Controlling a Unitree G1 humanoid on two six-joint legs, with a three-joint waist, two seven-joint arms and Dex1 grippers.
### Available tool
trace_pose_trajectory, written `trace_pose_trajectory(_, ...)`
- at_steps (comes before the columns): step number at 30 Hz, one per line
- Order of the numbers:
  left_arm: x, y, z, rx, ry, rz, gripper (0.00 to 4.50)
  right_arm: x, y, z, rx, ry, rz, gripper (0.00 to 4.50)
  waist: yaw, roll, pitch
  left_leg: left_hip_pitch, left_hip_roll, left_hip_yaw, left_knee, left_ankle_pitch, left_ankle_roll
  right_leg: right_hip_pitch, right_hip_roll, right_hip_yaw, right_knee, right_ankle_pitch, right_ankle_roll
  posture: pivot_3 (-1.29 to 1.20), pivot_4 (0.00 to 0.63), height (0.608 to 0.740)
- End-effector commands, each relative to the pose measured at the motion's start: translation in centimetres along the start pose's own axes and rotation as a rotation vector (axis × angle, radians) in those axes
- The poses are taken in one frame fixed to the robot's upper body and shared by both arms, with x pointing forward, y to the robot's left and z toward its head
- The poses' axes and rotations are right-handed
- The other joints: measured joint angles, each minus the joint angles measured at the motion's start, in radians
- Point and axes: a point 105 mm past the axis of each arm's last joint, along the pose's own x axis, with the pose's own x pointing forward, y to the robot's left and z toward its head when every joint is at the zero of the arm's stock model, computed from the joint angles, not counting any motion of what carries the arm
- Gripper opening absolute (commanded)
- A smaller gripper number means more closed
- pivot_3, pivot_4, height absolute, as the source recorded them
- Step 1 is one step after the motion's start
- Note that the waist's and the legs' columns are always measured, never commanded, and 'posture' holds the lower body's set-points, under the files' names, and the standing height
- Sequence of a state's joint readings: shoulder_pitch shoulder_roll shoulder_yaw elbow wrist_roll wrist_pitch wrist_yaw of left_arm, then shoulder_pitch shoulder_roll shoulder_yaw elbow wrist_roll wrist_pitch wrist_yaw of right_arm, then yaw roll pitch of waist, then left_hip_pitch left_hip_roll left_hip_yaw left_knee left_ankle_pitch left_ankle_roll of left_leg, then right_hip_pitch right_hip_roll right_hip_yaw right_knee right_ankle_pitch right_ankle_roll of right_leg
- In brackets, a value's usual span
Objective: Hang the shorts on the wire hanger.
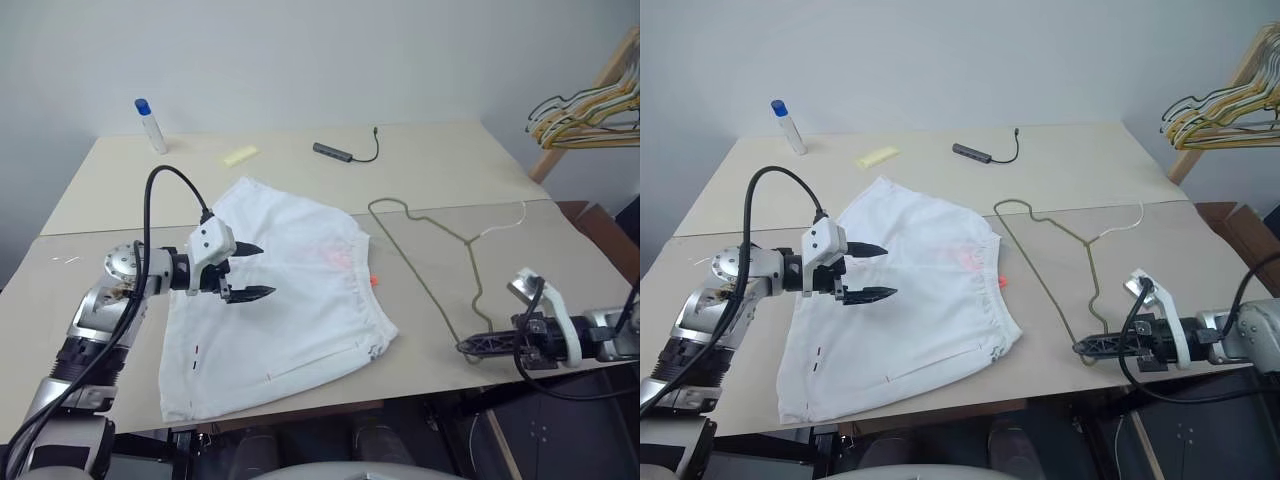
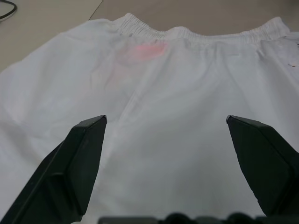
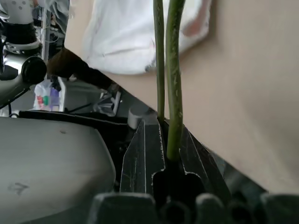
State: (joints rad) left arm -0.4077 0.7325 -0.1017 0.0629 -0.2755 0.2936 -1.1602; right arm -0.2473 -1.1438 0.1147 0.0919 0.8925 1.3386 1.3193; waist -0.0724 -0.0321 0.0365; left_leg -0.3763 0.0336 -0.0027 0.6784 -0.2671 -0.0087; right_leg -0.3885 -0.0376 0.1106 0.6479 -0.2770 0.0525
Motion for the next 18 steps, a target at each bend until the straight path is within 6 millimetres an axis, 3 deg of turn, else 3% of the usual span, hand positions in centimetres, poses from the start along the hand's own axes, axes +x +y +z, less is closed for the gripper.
trace_pose_trajectory(1,0.1,-0.2,1.2,0.056,-0.019,-0.006,4.46,-1.0,-1.1,0.4,0.036,0.021,-0.031,0.0,0.0,0.001,0.0,-0.001,0.0,0.0,0.0,0.0,0.0,0.0,0.0,0.0,0.0,0.0,0.0,-0.06,0.0,0.74)
trace_pose_trajectory(7,0.0,-0.8,1.0,0.054,-0.012,-0.012,4.46,-1.6,-3.6,0.0,0.045,0.07,-0.092,0.0,0.004,0.002,0.001,-0.002,-0.001,0.0,0.0,0.0,0.0,-0.001,0.0,0.0,0.0,0.001,-0.001,-0.04,0.0,0.74)
trace_pose_trajectory(18,0.7,-0.5,1.5,0.048,-0.039,0.003,4.46,-1.0,-2.9,-0.1,-0.021,0.154,-0.054,0.0,0.004,0.003,0.001,-0.001,-0.001,0.0,0.001,0.0,0.0,-0.001,0.0,0.0,0.001,0.001,-0.001,-0.04,0.0,0.74)
